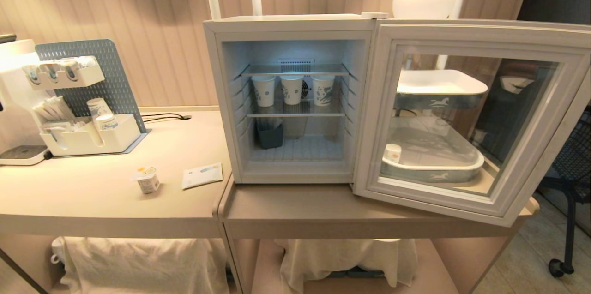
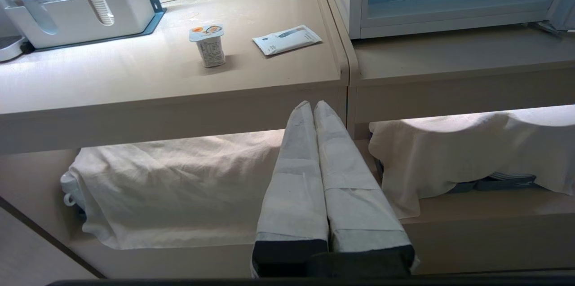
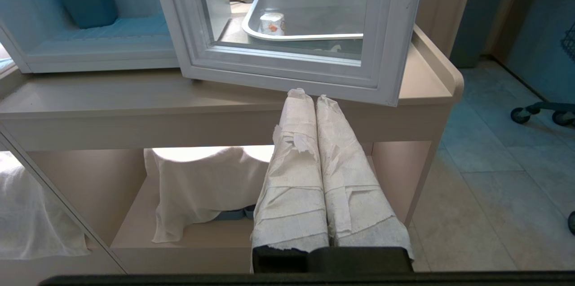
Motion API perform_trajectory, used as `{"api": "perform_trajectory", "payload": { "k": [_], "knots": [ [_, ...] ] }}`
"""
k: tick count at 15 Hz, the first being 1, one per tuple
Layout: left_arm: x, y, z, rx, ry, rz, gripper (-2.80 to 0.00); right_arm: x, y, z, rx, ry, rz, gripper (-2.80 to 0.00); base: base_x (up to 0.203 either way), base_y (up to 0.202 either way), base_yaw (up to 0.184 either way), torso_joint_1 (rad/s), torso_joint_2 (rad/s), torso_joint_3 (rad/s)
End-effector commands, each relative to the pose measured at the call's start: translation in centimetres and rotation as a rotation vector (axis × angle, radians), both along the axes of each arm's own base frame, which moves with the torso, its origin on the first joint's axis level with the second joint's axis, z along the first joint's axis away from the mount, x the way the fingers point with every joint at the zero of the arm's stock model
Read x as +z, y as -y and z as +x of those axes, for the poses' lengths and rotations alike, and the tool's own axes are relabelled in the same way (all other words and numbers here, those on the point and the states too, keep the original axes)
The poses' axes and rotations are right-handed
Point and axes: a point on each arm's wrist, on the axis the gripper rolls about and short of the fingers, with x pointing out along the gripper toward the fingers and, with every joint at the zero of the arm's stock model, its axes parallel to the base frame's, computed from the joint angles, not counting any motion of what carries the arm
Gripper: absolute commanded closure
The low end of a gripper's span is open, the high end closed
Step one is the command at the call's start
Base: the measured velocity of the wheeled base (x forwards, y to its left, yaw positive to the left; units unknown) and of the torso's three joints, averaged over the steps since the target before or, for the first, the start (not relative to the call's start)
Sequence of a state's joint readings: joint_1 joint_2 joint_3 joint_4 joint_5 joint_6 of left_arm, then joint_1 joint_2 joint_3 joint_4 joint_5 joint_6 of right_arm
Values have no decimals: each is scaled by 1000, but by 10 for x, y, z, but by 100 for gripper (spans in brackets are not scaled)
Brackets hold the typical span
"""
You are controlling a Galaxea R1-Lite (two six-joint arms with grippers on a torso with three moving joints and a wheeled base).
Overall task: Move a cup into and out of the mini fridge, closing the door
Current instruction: Put the yoghurt in the freezer
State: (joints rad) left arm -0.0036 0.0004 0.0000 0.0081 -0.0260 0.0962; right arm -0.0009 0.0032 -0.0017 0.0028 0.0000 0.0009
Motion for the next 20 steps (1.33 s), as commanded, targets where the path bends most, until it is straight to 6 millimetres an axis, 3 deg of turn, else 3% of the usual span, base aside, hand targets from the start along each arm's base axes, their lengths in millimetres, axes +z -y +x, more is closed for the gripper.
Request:
{"api": "perform_trajectory", "payload": {
  "k": [1, 20],
  "knots": [
    [0, 0, 0, 1, 2, -1, 0, 0, 0, 0, -1, -2, 1, 0, 0, 0, 0, 0, 0, 0],
    [0, 0, 0, 2, 2, -9, 0, 0, 0, 0, -1, -2, 1, 0, 0, 0, 0, 0, 0, 0]
  ]
}}
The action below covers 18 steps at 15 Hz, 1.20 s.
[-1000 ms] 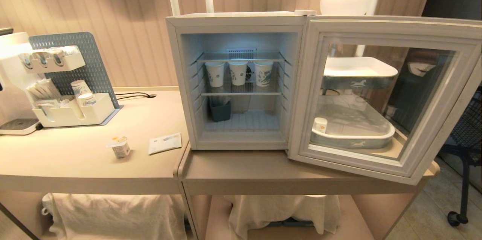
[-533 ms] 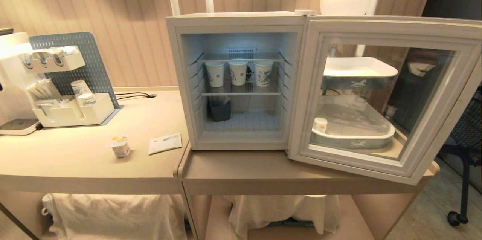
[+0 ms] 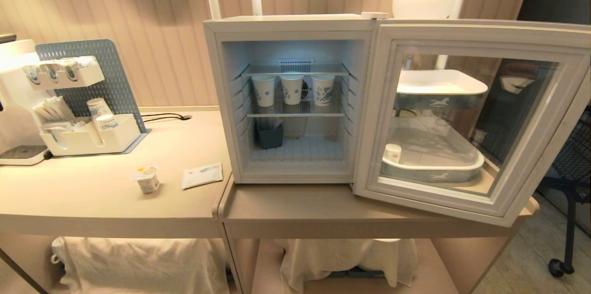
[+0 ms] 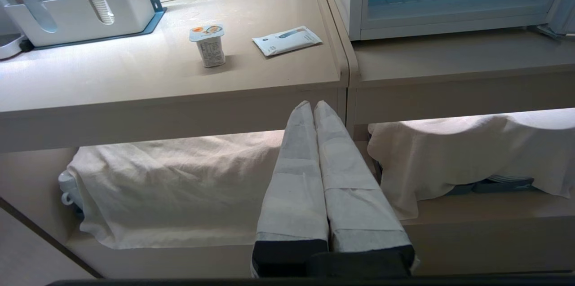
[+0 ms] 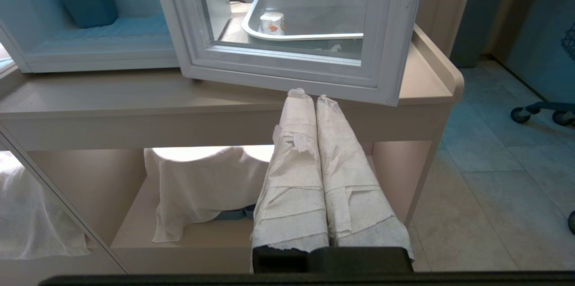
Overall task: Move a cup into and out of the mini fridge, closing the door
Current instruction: Put the yoghurt in the freezer
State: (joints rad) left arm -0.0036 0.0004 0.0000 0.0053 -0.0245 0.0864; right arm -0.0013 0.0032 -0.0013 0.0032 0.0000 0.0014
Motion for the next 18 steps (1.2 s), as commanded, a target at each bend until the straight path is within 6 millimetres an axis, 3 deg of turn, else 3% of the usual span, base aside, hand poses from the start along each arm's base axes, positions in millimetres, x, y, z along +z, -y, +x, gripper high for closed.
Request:
{"api": "perform_trajectory", "payload": {
  "k": [1, 14, 18],
  "knots": [
    [0, 0, 0, 0, 1, 0, 0, 0, 0, 0, 0, -3, 0, 0, 0, 0, 0, 0, 0, 0],
    [0, 0, 0, 0, 0, -4, 0, 0, 0, 0, 0, -1, 0, 0, 0, 0, 0, 0, 0, 0],
    [0, 0, 0, 0, 1, -5, 0, 0, 0, 0, 0, -1, 0, 0, 1, 134, 3, 2, 4, 2]
  ]
}}
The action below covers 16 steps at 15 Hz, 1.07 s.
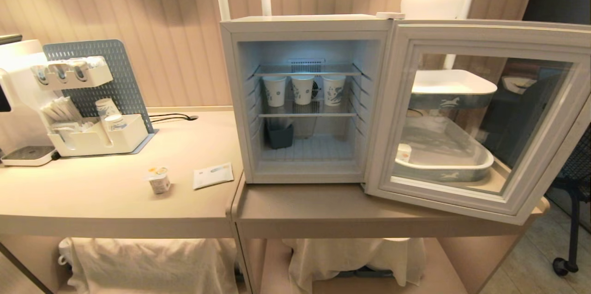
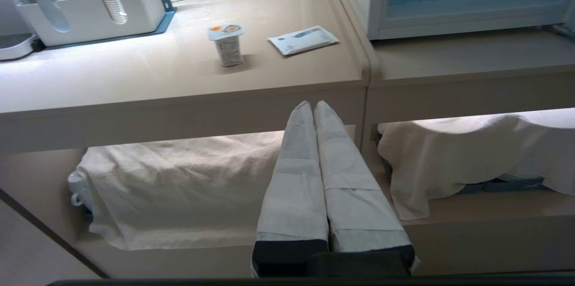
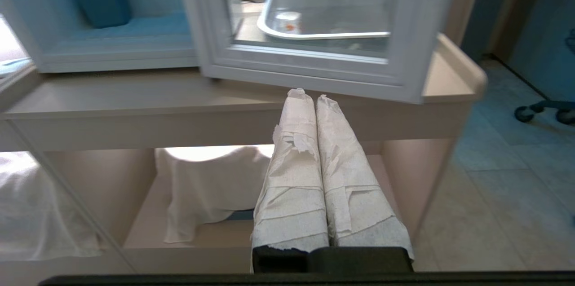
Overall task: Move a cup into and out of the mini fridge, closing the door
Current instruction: Put the yoghurt in the freezer
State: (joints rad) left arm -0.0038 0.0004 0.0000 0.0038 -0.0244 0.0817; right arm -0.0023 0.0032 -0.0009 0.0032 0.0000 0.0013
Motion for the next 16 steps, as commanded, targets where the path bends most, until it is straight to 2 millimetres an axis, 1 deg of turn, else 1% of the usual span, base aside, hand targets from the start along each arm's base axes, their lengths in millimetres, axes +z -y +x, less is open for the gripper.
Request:
{"api": "perform_trajectory", "payload": {
  "k": [1, 16],
  "knots": [
    [0, 0, 0, 1, 0, 0, 0, 0, 0, 0, 1, -1, 0, 0, 0, 197, 3, -2, 2, 7],
    [0, 0, 0, 1, -1, -13, 0, 0, 0, 0, 1, -2, 0, 0, 0, 194, 0, 3, 3, 2]
  ]
}}
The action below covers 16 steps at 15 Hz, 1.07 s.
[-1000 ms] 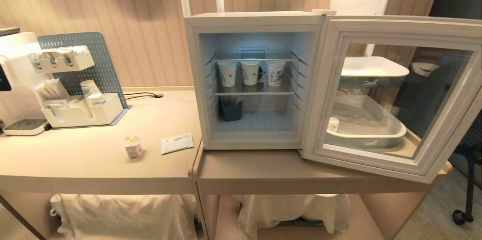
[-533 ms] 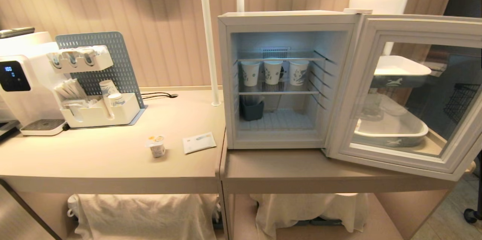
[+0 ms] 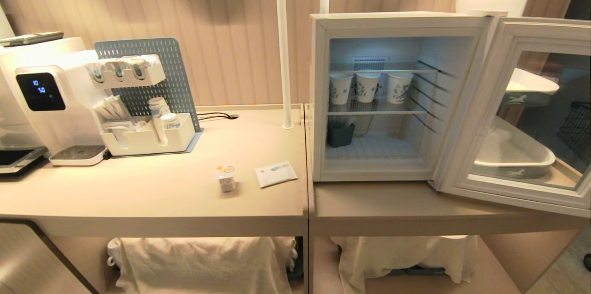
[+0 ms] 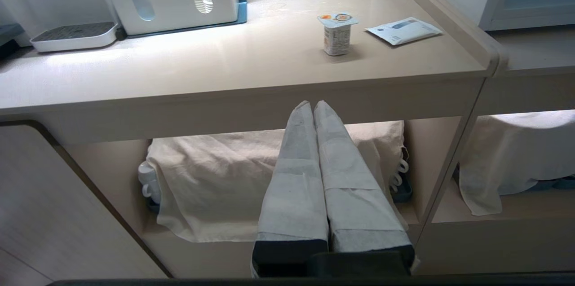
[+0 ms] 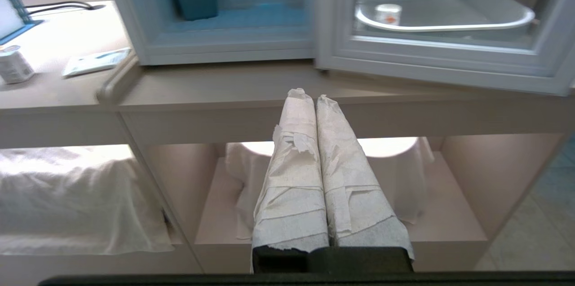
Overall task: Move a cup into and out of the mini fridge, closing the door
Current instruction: Put the yoghurt in the freezer
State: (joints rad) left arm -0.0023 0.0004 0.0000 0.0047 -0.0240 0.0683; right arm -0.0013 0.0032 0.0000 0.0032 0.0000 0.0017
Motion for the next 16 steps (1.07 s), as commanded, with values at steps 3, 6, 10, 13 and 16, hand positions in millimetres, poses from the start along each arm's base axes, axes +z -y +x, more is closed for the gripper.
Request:
{"api": "perform_trajectory", "payload": {
  "k": [3, 6, 10, 13, 16],
  "knots": [
    [0, 0, 0, -1, 1, 1, 0, 0, 0, 0, 0, 0, 0, 0, 0, 191, 1, 2, 1, 4],
    [0, 0, 0, -1, 1, 1, 0, 0, 0, 0, 0, -1, 0, 0, 0, 195, -1, 5, 2, 3],
    [0, 0, 0, -1, 1, 1, 0, 0, 0, 0, 0, 0, 0, 0, 0, 191, 2, 1, 1, 1],
    [0, 0, 0, -1, 1, 1, 0, 0, 0, 0, 0, 0, 0, 0, 0, 189, 1, 4, 1, 3],
    [0, 0, 0, 0, 0, -1, 0, 0, 0, 0, 0, -1, 0, 0, 0, 193, 0, 1, 5, 3]
  ]
}}
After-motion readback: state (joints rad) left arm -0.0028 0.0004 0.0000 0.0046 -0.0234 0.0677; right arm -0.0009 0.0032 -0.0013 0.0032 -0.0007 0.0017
